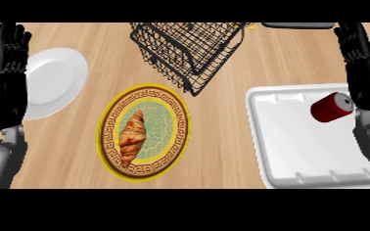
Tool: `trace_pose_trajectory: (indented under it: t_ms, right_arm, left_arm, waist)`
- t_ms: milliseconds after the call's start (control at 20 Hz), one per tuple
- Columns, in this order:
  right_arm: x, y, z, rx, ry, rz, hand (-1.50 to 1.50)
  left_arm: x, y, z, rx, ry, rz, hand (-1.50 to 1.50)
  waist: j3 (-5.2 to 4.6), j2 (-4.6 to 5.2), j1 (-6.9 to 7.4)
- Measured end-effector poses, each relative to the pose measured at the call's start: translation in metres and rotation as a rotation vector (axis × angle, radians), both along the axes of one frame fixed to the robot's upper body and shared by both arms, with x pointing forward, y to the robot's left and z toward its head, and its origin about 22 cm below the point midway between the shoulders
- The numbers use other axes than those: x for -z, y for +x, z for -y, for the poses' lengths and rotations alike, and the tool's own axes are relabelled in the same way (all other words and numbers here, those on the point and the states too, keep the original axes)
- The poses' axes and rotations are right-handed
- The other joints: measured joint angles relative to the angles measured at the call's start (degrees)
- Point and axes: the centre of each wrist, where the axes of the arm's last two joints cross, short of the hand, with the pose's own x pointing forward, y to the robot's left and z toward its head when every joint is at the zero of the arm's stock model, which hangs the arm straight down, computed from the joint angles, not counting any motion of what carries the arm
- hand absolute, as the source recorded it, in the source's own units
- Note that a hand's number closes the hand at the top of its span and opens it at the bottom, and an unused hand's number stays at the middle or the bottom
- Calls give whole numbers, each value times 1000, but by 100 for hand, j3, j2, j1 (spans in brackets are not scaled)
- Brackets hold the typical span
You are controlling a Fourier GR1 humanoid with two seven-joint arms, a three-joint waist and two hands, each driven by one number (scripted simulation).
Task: Pick the can from the tray and place it in the tiered basket
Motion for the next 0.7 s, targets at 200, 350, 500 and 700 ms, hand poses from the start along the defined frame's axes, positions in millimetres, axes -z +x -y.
trace_pose_trajectory:
  t_ms: [200, 350, 500, 700]
  right_arm:
    - [4, -6, -5, -107, 40, 22, 150]
    - [12, -12, 5, -95, 4, 4, 150]
    - [38, -17, 28, 189, 70, -86, -150]
    - [63, -28, 39, 370, 101, -86, -150]
  left_arm:
    - [31, -10, 1, 14, -69, -168, 0]
    - [57, -20, 0, 36, -136, -356, 0]
    - [77, -28, 6, 63, -196, -485, 0]
    - [81, -37, 14, 101, -246, -587, 0]
  waist:
    - [76, -45, -62]
    - [68, -17, -150]
    - [91, -5, -202]
    - [109, -46, -131]
